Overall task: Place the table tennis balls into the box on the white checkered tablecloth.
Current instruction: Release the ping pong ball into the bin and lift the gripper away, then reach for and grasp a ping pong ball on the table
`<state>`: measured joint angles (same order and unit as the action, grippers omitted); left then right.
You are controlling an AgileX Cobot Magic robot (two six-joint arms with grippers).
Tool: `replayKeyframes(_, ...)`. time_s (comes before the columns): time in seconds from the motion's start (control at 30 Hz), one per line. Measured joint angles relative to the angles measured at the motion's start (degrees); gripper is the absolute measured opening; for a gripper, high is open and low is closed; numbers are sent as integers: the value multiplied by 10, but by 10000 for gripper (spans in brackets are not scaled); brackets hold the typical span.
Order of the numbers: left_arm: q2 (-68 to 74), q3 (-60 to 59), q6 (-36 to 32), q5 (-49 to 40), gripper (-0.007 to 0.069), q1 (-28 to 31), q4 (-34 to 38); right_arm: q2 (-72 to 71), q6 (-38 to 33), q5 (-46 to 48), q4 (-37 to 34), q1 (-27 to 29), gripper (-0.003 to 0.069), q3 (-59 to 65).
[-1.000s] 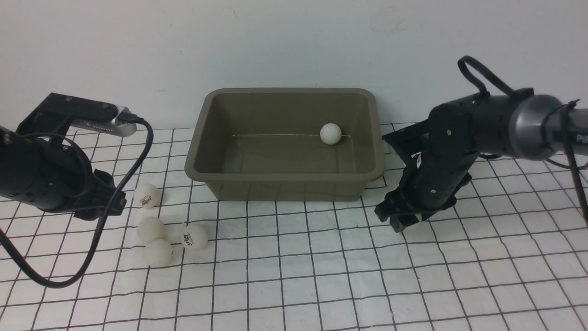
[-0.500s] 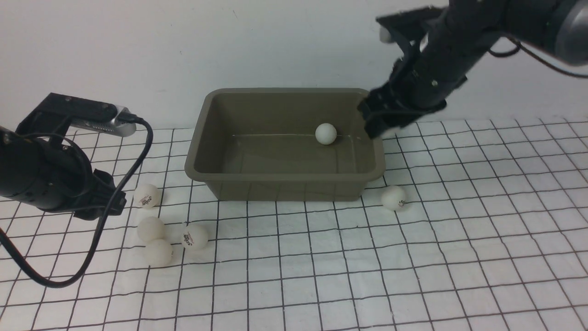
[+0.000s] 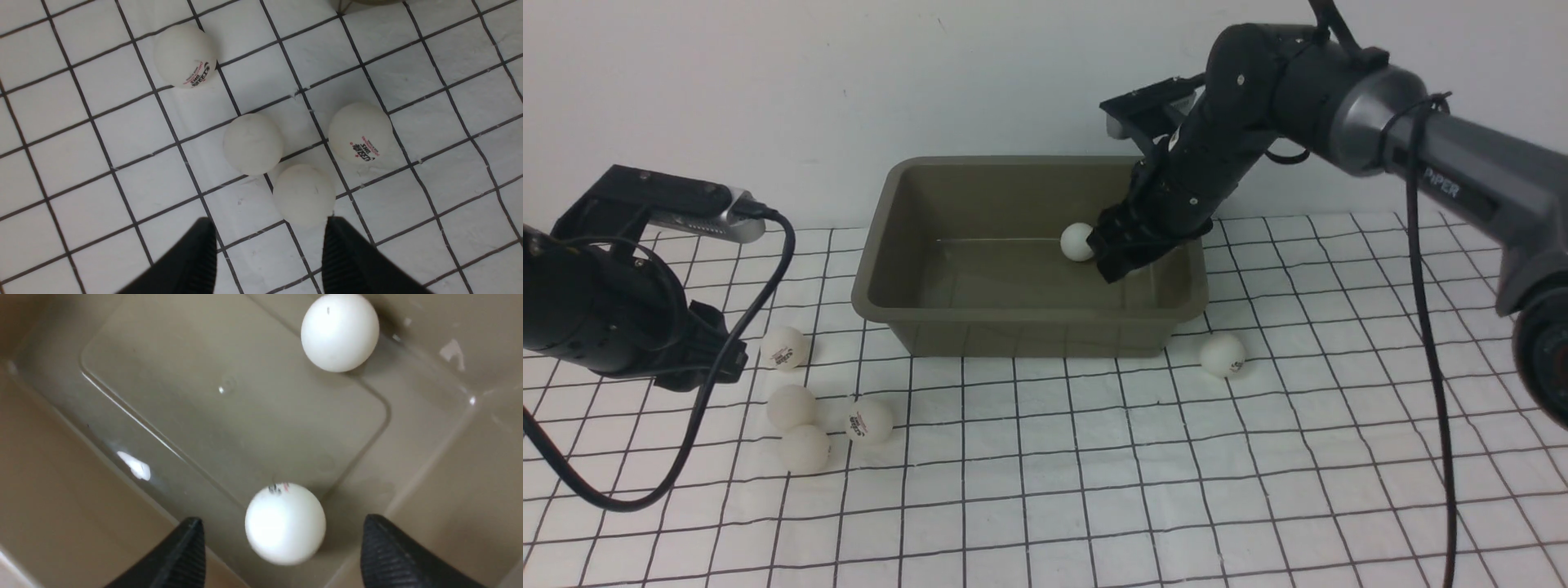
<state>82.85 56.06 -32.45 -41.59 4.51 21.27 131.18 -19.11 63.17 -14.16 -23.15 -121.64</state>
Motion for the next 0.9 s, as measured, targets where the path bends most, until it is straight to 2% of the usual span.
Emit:
replayKeyframes(0.23,0,0,0,-3,324,0,0,0,0,73,31,0,479,-85)
replayKeyframes(0.5,0,0,0,-6,324,0,0,-47,22,86,118,3,480,-122)
replayKeyframes(0.8,0,0,0,-9,324,0,0,-146,32,87,134,32,480,-42)
replayKeyframes(0.9,0,0,0,-13,324,0,0,-230,32,87,131,64,480,65)
